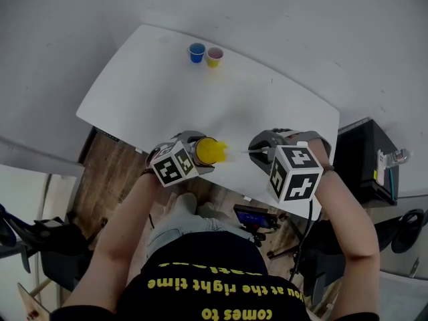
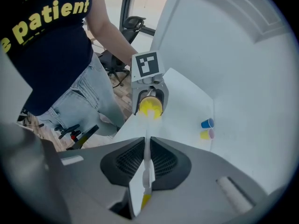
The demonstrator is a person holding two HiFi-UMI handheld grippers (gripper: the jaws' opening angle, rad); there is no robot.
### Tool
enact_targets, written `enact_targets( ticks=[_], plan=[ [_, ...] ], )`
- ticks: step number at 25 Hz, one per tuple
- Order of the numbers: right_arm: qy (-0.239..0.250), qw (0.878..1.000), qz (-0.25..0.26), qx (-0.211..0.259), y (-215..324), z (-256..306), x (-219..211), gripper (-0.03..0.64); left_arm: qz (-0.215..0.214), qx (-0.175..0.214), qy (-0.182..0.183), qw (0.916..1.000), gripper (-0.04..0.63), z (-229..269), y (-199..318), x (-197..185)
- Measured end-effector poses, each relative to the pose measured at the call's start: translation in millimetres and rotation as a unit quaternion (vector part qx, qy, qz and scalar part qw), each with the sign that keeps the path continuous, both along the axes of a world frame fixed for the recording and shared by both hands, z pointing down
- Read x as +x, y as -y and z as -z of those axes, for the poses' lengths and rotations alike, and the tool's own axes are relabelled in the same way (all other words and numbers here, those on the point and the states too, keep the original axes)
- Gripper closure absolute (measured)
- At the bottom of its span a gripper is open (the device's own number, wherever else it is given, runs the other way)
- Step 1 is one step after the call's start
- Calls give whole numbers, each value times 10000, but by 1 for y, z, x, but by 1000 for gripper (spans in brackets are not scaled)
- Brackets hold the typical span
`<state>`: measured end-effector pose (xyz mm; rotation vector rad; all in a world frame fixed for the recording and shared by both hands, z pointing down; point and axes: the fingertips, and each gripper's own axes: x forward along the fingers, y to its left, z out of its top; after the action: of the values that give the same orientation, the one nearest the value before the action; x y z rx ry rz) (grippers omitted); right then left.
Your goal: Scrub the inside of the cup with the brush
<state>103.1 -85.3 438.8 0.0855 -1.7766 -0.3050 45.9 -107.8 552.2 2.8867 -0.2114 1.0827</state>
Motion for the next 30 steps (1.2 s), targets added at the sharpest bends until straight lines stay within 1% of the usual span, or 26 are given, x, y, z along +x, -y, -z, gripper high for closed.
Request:
enact_targets(
  ticks=[3, 6, 8, 11, 14, 19, 21, 24, 26, 28, 30],
  plan=[
    [320, 9992, -186, -173, -6, -2, 1, 571, 198, -36, -42, 9998, 184, -4, 6, -5],
    [860, 9940, -610, -282, -3, 2, 5, 571, 481, -127, -174, 9986, 184, -6, 14, -12],
    [1304, 9861, -958, -374, 1, 6, 9, 571, 668, -163, -295, 9972, 184, -4, 21, -17],
    [1992, 9679, -1440, -527, 3, 10, 15, 571, 903, -147, -459, 9947, 184, 2, 32, -26],
    [2603, 9468, -1802, -582, 5, 14, 21, 571, 1136, -155, -658, 9912, 184, 11, 41, -34],
    [3409, 9097, -2311, -539, 12, 14, 32, 571, 1396, -72, -929, 9858, 184, 24, 52, -44],
    [3779, 8904, -2492, -474, 17, 17, 35, 571, 1489, -47, -1042, 9833, 184, 30, 55, -48],
    [4367, 8576, -2699, -318, 23, 22, 39, 571, 1607, -17, -1208, 9796, 184, 39, 55, -52],
    [4644, 8380, -2859, -202, 27, 23, 44, 571, 1619, 34, -1276, 9785, 184, 45, 54, -52],
    [4878, 8174, -3057, -227, 30, 19, 49, 570, 1599, 85, -1328, 9781, 184, 53, 53, -52],
    [5110, 7951, -3246, -351, 31, 14, 52, 569, 1573, 130, -1374, 9779, 184, 60, 51, -52]
  ],
)
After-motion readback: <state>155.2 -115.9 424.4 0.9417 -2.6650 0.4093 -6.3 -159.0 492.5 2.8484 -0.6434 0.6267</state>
